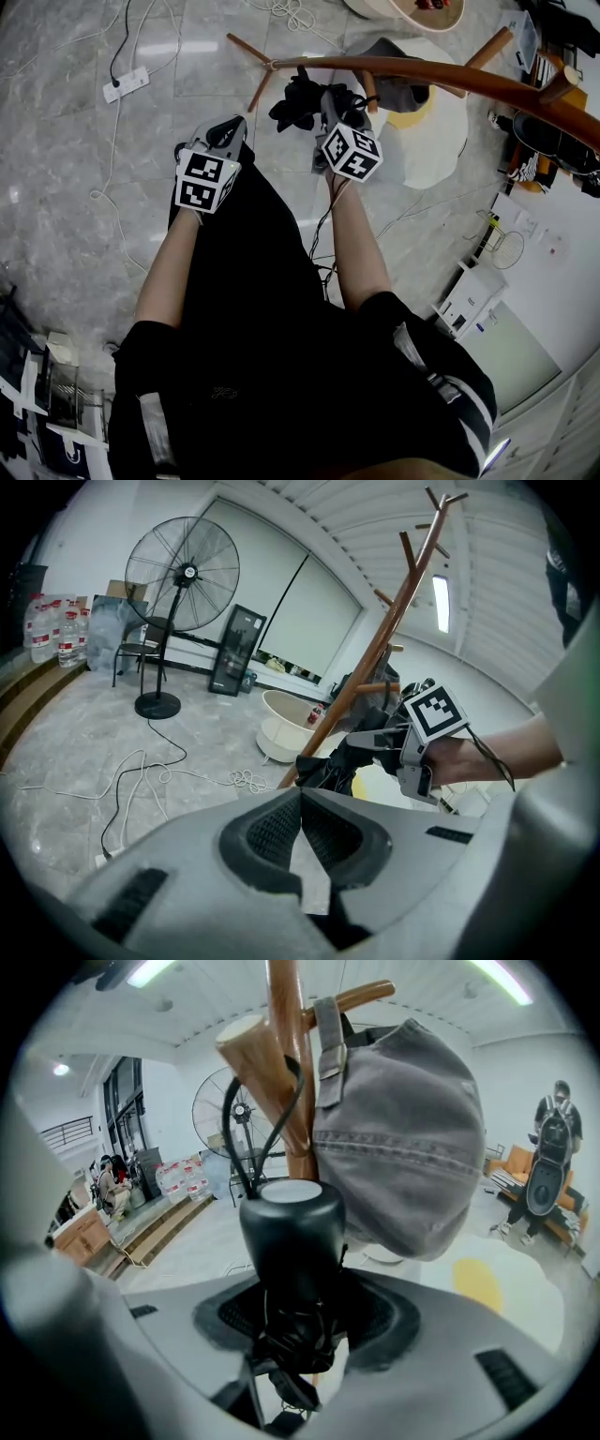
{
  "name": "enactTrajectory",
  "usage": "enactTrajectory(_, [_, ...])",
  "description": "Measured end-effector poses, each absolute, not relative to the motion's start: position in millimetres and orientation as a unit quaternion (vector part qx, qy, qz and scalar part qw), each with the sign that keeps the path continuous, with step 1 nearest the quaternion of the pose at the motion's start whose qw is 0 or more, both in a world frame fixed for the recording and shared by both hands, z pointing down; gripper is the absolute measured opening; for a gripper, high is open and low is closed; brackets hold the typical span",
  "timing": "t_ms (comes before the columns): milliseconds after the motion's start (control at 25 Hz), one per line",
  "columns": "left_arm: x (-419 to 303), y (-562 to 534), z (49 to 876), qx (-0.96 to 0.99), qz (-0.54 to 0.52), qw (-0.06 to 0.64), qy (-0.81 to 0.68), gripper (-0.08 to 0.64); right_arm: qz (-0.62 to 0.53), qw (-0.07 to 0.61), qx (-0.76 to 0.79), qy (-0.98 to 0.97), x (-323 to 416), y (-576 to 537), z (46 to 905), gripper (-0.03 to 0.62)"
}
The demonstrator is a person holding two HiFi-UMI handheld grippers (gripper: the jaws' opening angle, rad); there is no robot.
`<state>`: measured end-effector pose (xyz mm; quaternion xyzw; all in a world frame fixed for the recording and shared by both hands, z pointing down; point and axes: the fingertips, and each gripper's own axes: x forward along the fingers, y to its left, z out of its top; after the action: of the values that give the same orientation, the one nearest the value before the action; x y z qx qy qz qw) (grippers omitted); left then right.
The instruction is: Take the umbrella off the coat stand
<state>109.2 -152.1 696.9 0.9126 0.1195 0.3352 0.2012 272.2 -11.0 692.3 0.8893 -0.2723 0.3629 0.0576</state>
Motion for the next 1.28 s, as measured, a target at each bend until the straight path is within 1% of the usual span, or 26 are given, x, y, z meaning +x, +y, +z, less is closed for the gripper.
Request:
enactTrajectory(960, [83,-148,689,0.914,0.330,0.192,0.140,0.000,0.362,0.054,0.893,-0.262,219,8,672,0.218])
enactTrajectory(1280, [67,-173,699,0.914,0.333,0.205,0.106,0.000,0.374,0.069,0.875,-0.298,195,-17,682,0.216])
